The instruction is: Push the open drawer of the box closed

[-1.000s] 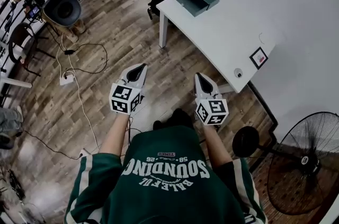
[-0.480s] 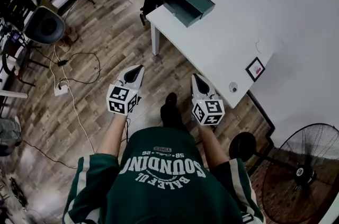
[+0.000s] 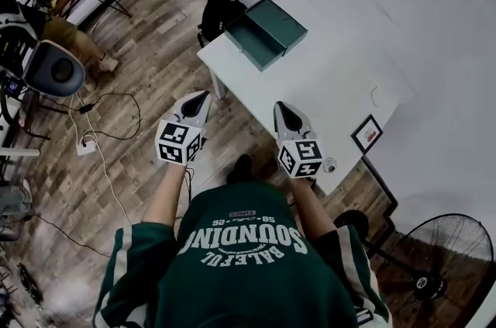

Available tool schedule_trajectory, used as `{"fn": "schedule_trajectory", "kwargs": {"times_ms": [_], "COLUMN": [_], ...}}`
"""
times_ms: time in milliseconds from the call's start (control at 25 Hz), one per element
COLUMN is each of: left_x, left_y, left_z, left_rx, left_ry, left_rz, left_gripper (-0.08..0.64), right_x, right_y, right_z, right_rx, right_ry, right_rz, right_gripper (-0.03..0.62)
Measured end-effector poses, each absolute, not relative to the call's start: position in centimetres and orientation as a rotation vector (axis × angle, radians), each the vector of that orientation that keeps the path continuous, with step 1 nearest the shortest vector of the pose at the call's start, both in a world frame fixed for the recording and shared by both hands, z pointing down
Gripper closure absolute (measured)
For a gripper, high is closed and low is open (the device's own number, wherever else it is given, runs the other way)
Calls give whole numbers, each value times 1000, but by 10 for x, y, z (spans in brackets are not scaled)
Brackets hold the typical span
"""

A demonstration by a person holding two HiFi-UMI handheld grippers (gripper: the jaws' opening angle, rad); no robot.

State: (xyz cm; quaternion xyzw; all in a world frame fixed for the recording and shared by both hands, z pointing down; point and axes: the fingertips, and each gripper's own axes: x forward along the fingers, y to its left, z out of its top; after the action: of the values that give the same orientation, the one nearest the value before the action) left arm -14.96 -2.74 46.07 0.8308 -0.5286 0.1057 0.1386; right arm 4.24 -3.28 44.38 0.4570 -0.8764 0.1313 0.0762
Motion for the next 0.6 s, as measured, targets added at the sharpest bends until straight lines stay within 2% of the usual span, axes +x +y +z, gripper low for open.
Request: {"fn": "schedule_trajectory", "kwargs": {"times_ms": [600], "left_x": [-121], "left_y": [-133], "left_z": [458], "left_rx": [2439], "left_ry": [-1457], "left_rz": [316], "left_gripper": [508], "right_x": [49], "right_y": [-127], "right_z": [443], "right_rx": [1356], "right_ry": [-2610], "right_rz": [398], "right_gripper": [589]}}
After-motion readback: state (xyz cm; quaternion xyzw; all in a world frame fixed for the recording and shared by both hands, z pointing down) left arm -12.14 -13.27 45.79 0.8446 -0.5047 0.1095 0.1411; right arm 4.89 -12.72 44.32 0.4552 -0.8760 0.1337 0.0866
